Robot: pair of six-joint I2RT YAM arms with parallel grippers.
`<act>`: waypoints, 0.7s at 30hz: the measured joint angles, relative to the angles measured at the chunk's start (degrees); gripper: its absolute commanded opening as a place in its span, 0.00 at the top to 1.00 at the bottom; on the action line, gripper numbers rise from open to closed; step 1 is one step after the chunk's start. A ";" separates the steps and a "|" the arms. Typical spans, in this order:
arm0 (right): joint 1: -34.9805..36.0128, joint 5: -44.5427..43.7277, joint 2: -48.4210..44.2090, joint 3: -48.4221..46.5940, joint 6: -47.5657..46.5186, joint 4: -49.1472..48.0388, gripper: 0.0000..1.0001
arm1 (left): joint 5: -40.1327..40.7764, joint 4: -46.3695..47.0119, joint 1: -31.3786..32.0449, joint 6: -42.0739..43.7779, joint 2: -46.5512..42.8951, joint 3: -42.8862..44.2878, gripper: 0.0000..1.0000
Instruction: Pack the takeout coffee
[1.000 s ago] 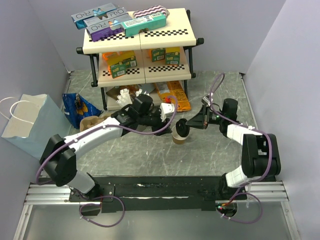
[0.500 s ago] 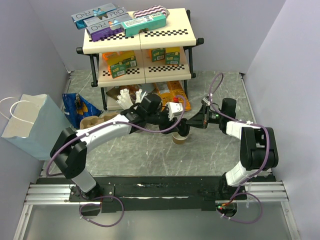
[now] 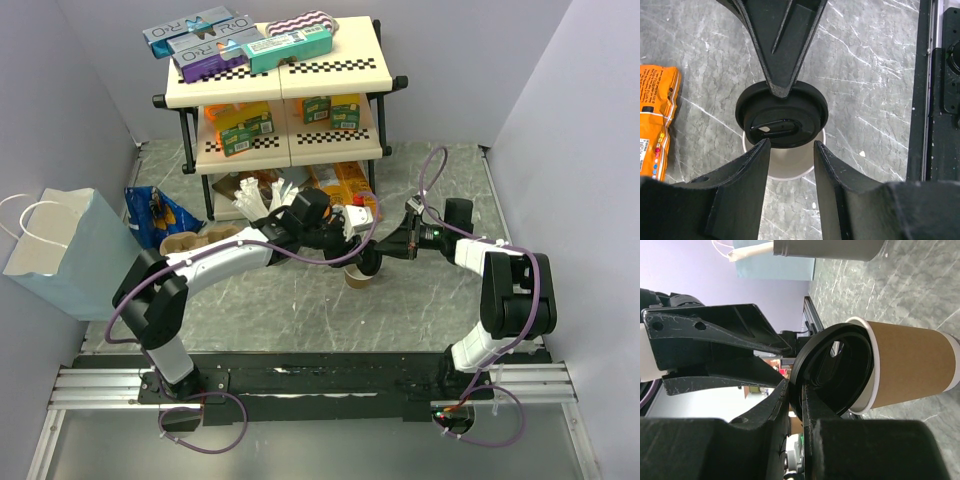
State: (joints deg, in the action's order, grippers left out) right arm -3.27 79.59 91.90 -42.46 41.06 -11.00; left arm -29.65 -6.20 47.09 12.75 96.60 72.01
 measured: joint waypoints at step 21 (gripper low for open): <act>-0.15 -4.02 -0.04 -2.64 -11.04 13.97 0.65 | -0.02 1.92 0.00 -0.02 0.07 -0.02 0.55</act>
State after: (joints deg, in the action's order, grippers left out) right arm -3.42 75.57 91.85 -45.10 30.02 2.96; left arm -29.67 -4.27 47.09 12.73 96.66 71.99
